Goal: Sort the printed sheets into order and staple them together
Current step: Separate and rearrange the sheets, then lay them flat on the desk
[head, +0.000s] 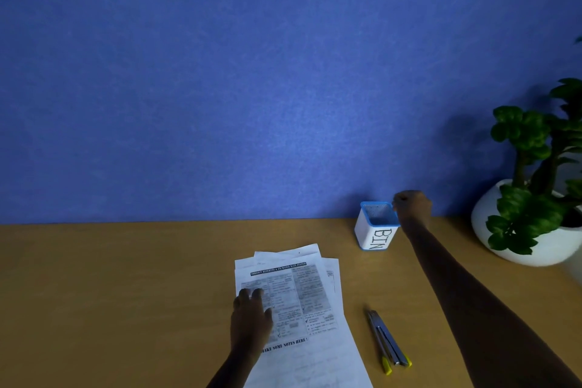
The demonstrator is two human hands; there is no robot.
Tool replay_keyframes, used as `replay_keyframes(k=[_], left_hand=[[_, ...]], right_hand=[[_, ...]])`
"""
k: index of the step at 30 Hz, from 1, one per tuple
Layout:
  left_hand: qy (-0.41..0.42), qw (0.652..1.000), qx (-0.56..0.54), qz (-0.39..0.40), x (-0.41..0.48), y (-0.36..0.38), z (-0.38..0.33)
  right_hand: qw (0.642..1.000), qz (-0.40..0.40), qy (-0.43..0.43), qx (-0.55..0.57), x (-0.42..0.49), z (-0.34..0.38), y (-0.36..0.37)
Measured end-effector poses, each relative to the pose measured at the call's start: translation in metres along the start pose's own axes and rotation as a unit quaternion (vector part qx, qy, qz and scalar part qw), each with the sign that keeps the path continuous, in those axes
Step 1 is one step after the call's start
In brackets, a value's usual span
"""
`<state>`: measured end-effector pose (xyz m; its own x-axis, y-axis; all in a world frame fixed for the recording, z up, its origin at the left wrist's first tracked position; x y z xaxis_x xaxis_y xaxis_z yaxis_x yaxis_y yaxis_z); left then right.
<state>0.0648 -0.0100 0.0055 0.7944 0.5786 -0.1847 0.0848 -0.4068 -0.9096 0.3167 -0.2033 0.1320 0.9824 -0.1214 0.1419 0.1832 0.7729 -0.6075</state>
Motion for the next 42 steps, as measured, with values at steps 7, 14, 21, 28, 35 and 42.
replay_keyframes(k=[7, 14, 21, 28, 35, 42], left_hand=[[-0.035, 0.999, 0.029, 0.004, -0.006, 0.002, 0.002], [-0.107, 0.992, 0.067, 0.000, -0.015, -0.002, 0.007], [-0.141, 0.987, 0.066, 0.023, -0.022, -0.002, 0.011], [-0.165, 0.984, 0.065, 0.034, -0.032, -0.004, 0.004], [-0.193, 0.979, -0.031, 0.060, -0.036, -0.011, -0.001], [-0.184, 0.969, -0.152, 0.071, -0.038, -0.011, 0.004]], right_hand=[[0.998, -0.016, -0.010, 0.061, -0.019, -0.017, 0.006], [0.993, 0.112, -0.038, 0.032, -0.108, -0.049, 0.038], [0.931, 0.326, -0.059, -0.152, -0.205, -0.071, 0.063], [0.931, 0.284, -0.021, -0.228, -0.228, -0.067, 0.065], [0.939, 0.239, -0.001, -0.249, -0.231, -0.064, 0.066], [0.935, 0.224, 0.009, -0.274, -0.230, -0.064, 0.067]])
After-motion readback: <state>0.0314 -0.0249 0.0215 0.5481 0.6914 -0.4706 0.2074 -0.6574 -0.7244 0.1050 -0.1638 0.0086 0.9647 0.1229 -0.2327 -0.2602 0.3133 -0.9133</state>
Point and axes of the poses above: each hand's wrist, its own x-axis towards the middle knuckle, its own y-axis out of the palm, z = x × y, the point moved 1 cm from there along x, towards the middle knuckle, and after that the axes turned 8 degrees about x, right-handed, at the moved point
